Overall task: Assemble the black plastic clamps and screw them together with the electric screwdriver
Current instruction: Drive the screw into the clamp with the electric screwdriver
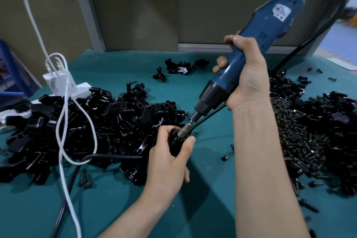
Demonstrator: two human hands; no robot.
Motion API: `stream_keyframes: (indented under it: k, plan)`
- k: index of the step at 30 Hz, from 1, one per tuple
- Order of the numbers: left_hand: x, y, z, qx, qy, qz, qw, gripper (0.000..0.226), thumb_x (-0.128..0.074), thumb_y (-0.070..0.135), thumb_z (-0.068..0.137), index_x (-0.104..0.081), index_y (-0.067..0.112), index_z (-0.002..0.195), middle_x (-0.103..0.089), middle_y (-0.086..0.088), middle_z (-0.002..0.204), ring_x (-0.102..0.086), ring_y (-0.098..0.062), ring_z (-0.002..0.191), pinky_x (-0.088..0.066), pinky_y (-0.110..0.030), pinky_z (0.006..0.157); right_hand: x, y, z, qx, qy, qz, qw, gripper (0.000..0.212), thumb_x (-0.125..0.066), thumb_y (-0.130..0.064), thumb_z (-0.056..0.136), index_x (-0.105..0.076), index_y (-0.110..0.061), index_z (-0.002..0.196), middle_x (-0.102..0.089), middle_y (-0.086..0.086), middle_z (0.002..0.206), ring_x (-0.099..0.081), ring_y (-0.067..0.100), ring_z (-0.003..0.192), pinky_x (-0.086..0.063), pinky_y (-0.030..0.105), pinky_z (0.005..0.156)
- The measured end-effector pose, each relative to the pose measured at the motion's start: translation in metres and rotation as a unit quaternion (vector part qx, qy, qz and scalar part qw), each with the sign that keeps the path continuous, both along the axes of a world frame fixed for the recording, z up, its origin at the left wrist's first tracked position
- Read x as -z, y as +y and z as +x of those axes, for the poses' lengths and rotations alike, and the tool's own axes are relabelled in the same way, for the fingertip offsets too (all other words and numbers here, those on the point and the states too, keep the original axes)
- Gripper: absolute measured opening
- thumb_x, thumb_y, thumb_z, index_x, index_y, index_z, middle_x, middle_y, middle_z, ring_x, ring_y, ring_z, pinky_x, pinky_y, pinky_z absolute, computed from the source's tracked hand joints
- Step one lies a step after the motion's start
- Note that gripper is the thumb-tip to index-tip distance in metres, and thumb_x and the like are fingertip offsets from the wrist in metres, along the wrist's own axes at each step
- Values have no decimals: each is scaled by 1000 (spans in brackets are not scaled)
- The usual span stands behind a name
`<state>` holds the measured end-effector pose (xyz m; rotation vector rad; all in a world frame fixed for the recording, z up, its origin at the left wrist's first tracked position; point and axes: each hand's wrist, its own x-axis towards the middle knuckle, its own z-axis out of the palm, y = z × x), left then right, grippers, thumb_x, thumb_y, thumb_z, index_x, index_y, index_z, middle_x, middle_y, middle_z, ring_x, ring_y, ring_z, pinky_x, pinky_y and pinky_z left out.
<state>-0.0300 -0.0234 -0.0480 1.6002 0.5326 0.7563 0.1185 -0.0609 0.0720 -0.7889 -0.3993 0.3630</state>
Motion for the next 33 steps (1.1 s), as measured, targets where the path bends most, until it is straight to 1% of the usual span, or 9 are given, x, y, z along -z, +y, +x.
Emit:
stream_keyframes:
  k: [4, 8, 9, 15, 21, 23, 24, 28, 33]
  plan:
    - [-1, 2, 1, 5, 0, -12, 1000, 18, -63, 27, 89, -48, 34, 81, -60, 7, 75, -42, -17, 28, -34, -19, 34, 3, -3, 3, -18, -7, 13, 1000, 28, -62, -14, 80, -51, -5, 104, -65, -3, 83, -48, 10, 47, -43, 23, 49]
    - [-1, 1, 2, 34, 0, -26, 999, 13, -61, 26, 89, -50, 31, 84, -63, 15, 70, -40, -16, 30, -35, -22, 33, 4, -7, 2, -52, -23, 51, 997, 5, -56, -14, 85, -60, -14, 87, -66, -4, 85, -46, 9, 47, -42, 22, 49]
    - [-1, 0, 2, 44, -4, -38, 998, 11, -60, 24, 90, -51, 29, 86, -65, 13, 72, -39, -15, 31, -34, -22, 32, 3, -8, 1, -67, -30, 68, 995, 7, -54, -13, 87, -60, -16, 85, -66, -4, 86, -46, 9, 47, -43, 22, 49]
    - [-5, 5, 3, 112, -13, -83, 990, 11, -59, 14, 92, -47, 14, 90, -68, -11, 78, -28, -12, 26, -27, -15, 31, -3, -18, 3, -125, -57, 128, 982, 12, -48, -16, 87, -51, -17, 98, -66, -6, 86, -46, 7, 46, -43, 22, 50]
    - [-6, 3, 5, 149, 1, -57, 987, 10, -64, 27, 83, -53, 27, 84, -65, 3, 70, -36, -15, 34, -37, -24, 33, -4, -32, 8, -105, -76, 135, 982, 13, -44, -19, 88, -52, -17, 98, -63, -7, 89, -46, 6, 46, -41, 21, 50]
    - [-4, 4, 3, 139, 16, -57, 988, 17, -65, 19, 90, -58, 34, 86, -65, 2, 74, -45, -12, 41, -42, -27, 35, -5, -34, 9, -102, -83, 143, 981, 13, -44, -20, 88, -51, -17, 98, -63, -7, 89, -46, 6, 46, -41, 21, 50]
    - [-5, 5, 3, 141, 10, -81, 987, 21, -62, 13, 91, -60, 34, 89, -66, -5, 78, -47, -8, 44, -45, -27, 37, -6, -36, 10, -99, -86, 147, 980, 13, -43, -20, 89, -51, -16, 99, -64, -7, 90, -47, 6, 46, -41, 21, 50]
    - [-11, 4, 4, 169, -52, -182, 967, 6, -55, 12, 93, -53, 15, 98, -71, -11, 78, -45, -11, 45, -53, -28, 45, -6, -44, 11, -52, -92, 110, 988, 10, -45, -19, 90, -51, -17, 97, -63, -7, 89, -46, 6, 47, -41, 21, 51]
    - [-15, 3, 3, 173, -81, -186, 964, 33, -56, 30, 76, -47, 9, 100, -70, -11, 75, -45, -12, 46, -47, -25, 42, -4, -45, 13, -10, -66, 76, 995, 5, -44, -16, 92, -48, -17, 94, -62, -6, 86, -43, 7, 47, -41, 21, 50]
